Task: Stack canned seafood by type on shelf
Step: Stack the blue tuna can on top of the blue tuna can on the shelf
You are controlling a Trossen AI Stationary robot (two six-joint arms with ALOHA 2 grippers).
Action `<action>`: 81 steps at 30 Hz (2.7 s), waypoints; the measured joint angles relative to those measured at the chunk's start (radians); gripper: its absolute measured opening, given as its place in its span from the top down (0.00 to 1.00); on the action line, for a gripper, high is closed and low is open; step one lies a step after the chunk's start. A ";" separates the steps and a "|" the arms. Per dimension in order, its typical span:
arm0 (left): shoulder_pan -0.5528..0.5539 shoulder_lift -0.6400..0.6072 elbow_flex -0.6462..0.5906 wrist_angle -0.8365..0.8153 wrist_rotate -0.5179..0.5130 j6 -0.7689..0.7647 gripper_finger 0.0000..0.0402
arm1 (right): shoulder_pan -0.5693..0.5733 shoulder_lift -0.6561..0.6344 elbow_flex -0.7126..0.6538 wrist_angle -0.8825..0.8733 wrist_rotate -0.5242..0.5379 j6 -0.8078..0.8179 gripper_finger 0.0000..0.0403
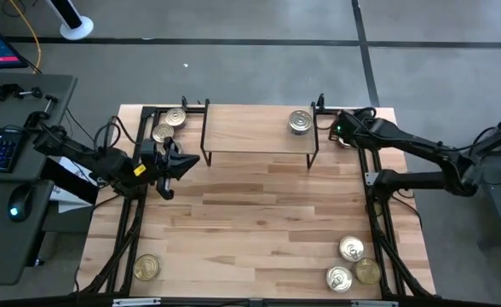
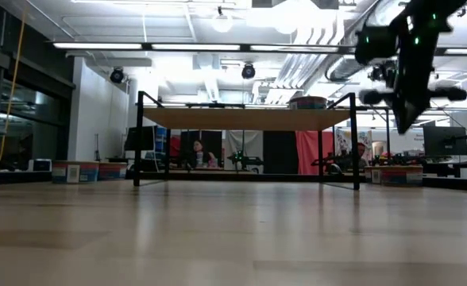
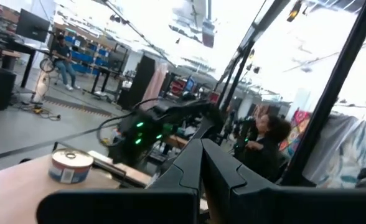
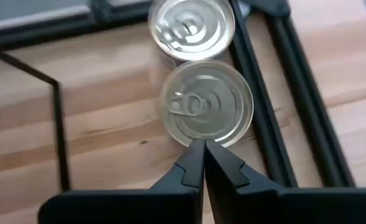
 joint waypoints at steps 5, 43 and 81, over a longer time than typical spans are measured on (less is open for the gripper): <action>-0.020 0.000 0.000 0.016 0.000 -0.017 1.00 | -0.119 0.000 -0.093 0.132 -0.111 -0.072 1.00; -0.025 0.001 0.000 -0.003 -0.083 0.010 1.00 | -0.162 -0.027 -0.239 0.146 -0.416 -0.426 1.00; -0.025 0.002 0.000 -0.076 0.131 -0.077 1.00 | 0.713 -0.017 -0.250 0.305 -0.441 -0.047 1.00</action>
